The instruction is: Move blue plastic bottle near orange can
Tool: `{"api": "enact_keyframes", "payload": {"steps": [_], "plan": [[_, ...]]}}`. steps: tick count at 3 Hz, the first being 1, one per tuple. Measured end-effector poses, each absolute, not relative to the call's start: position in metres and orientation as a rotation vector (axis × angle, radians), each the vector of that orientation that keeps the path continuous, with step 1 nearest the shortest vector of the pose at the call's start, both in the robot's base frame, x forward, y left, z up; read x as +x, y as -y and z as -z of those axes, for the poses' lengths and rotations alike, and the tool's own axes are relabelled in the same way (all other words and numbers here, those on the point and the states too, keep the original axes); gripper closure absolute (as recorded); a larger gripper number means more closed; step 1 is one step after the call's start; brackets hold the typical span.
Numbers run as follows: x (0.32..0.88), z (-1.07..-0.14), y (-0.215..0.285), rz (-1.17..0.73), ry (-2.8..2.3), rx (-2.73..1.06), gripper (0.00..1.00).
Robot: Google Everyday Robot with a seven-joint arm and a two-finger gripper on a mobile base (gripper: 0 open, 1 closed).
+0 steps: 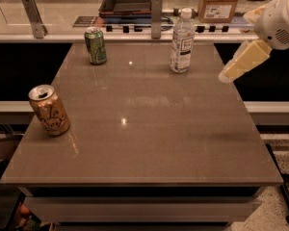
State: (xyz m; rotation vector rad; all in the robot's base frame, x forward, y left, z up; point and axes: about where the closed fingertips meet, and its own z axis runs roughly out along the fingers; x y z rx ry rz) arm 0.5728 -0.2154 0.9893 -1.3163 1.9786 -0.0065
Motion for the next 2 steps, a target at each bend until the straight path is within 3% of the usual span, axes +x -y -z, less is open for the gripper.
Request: {"api": "enact_keyframes", "payload": {"steps": [2], "plan": [[0.650,-0.973,0.193,-0.135,-1.863,-1.044,0.00]]}}
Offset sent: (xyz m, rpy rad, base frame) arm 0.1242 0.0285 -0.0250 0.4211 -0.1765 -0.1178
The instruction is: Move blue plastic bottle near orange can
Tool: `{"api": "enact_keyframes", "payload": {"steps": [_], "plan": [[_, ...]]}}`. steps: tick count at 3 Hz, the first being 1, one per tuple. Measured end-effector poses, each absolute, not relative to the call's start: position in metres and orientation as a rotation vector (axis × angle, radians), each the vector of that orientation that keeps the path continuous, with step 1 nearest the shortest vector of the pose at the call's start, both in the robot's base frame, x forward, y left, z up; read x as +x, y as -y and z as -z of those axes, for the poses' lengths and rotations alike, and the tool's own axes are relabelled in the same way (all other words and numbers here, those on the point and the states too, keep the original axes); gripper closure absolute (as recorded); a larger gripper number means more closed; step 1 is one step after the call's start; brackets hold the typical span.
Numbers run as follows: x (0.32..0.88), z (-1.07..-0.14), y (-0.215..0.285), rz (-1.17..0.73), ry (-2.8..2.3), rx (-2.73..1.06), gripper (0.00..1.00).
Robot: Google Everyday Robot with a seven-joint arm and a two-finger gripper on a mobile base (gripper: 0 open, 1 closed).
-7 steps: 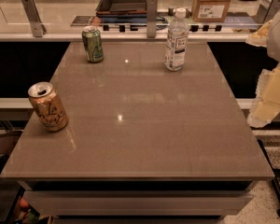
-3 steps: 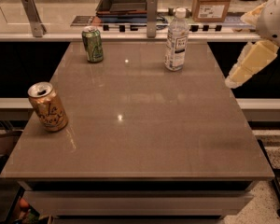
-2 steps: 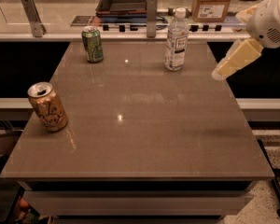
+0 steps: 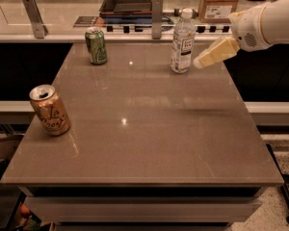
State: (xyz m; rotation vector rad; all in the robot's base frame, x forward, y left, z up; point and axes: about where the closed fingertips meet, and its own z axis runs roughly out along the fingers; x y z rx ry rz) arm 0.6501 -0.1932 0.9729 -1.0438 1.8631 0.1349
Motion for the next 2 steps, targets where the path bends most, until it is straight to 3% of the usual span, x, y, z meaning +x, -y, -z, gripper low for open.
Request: {"api": "enact_keyframes", "payload": {"steps": [2], "plan": [[0.699,-0.950,0.171,-0.275,-1.753,-0.893,0.00]]}}
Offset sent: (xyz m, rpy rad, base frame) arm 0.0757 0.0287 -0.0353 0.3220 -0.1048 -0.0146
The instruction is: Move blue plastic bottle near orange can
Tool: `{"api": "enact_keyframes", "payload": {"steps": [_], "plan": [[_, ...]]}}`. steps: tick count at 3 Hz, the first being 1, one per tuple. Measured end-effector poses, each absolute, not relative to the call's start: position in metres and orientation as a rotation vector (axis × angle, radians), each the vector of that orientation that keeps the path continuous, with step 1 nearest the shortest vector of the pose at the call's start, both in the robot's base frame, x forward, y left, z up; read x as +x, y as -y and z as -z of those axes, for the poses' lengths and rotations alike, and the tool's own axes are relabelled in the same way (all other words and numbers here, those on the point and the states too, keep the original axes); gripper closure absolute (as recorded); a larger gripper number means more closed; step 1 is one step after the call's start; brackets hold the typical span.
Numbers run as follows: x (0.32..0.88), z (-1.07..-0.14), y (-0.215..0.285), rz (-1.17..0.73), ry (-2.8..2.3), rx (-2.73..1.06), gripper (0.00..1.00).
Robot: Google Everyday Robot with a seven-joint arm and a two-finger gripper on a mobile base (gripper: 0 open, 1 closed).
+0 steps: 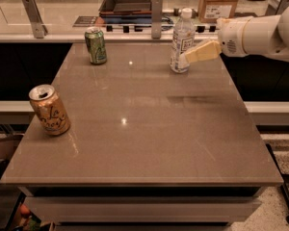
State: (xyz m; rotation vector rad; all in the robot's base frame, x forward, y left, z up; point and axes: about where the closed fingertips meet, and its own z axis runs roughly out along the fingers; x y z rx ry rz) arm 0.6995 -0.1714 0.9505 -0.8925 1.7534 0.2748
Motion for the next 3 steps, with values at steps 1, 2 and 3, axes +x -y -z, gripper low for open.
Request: {"api": "enact_keyframes", "payload": {"steps": [1,2,3], "plan": [[0.721,-0.938,0.161,-0.352,-1.719,-0.848,0.00],[0.738,-0.935,0.154,-0.407,-1.676,-0.824,0.00],[0.754,-0.935,0.146,-0.464,-1.629,-0.808,0.00]]}}
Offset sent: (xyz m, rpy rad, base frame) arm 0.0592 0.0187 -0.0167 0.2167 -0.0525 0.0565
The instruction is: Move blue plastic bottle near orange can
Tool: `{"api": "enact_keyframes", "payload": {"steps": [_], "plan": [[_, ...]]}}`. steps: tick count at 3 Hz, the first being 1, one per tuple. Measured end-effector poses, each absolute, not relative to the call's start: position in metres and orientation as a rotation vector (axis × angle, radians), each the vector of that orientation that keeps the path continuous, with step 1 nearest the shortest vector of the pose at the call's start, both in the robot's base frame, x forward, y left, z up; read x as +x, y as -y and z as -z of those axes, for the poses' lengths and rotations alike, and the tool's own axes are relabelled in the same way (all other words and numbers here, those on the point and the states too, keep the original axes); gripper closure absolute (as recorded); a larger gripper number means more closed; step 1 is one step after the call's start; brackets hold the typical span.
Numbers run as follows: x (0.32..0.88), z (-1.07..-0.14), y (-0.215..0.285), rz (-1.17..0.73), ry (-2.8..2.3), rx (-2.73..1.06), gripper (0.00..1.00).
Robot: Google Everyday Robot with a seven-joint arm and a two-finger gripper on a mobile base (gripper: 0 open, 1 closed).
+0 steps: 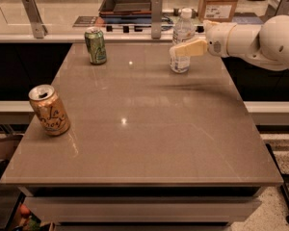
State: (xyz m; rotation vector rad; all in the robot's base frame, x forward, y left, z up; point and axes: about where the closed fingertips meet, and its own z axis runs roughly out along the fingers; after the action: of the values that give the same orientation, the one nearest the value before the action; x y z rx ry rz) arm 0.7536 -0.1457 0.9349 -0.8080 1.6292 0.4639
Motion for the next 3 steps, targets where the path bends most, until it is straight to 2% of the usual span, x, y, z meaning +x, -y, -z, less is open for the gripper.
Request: {"api": "enact_keyframes", "payload": {"steps": [1,3], "plan": [[0.7672,-0.9373,0.1332,-0.502,-1.611,-0.819,0.00],[0.7684,-0.9373,0.1271,-0.509,-1.607,-0.825,0.41]]}}
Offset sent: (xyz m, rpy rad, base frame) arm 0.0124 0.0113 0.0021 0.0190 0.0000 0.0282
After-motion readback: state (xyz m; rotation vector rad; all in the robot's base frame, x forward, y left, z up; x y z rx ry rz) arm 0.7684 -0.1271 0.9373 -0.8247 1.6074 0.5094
